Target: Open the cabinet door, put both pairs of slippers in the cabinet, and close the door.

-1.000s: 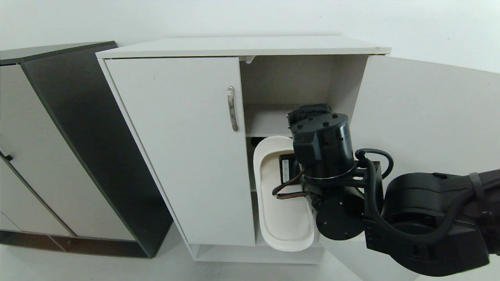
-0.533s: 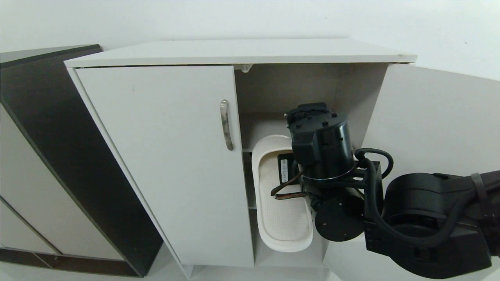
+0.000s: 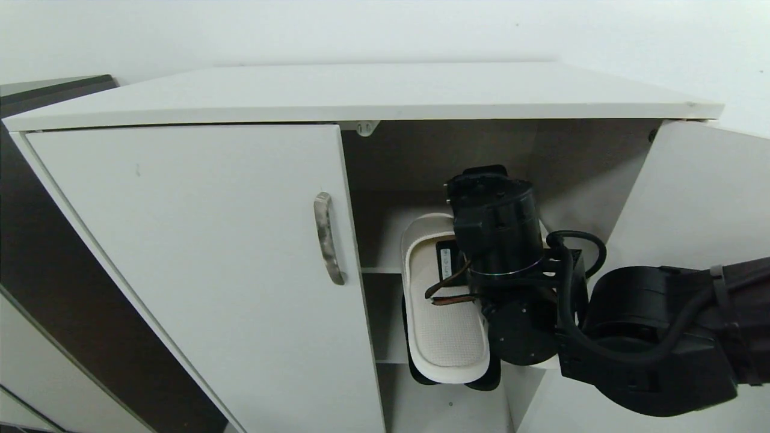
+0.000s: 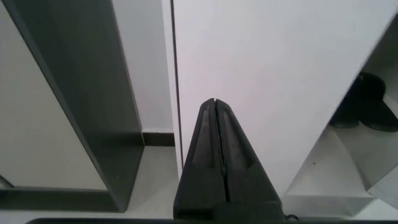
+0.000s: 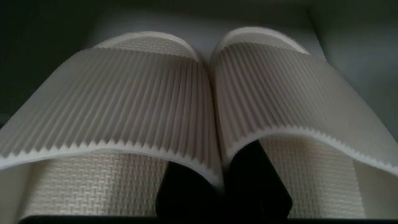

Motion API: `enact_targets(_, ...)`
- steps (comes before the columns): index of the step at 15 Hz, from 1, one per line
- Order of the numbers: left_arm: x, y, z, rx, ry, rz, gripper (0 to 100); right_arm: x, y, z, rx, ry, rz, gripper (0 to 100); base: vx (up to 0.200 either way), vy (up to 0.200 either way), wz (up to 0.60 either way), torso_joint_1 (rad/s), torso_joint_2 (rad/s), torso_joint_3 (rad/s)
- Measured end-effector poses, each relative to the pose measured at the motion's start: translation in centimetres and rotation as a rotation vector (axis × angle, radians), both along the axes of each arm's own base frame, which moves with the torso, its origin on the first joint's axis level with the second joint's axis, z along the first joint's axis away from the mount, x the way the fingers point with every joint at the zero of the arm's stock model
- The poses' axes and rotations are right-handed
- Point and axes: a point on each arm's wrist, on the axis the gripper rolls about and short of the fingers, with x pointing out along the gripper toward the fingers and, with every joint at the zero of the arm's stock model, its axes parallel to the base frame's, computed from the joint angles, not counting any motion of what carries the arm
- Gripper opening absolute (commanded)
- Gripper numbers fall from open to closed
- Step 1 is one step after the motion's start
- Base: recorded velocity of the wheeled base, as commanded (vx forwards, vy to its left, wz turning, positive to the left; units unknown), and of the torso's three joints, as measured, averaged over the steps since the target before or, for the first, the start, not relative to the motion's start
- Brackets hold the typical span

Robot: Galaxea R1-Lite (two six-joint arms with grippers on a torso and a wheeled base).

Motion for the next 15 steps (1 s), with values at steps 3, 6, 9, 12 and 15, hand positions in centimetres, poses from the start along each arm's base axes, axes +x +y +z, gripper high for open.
enact_targets(3,0.0,0.0,0.0,-0.001,0.000,0.000,0,0.9,-0.2,-0.5,0.000,0.001,-0.016,0,0.000,0.000,0.00,0.000,0.00,0.000)
enact_targets(6,0.0,0.0,0.0,-0.001,0.000,-0.001,0,3.0,0.0,-0.7,0.019,-0.024,0.030,0,0.000,0.000,0.00,0.000,0.00,0.000)
enact_targets(9,0.0,0.0,0.0,-0.003,0.000,0.001,0,5.1,0.1,-1.0,0.010,-0.029,0.018,0,0.000,0.000,0.00,0.000,0.00,0.000)
enact_targets(12,0.0,0.0,0.0,-0.004,0.000,0.002,0,7.4,0.3,-0.2,0.004,-0.051,-0.010,0,0.000,0.000,0.00,0.000,0.00,0.000)
enact_targets(15,0.0,0.0,0.0,-0.004,-0.001,0.003,0,9.0,0.3,0.9,-0.012,-0.037,-0.021,0,0.000,0.000,0.00,0.000,0.00,0.000)
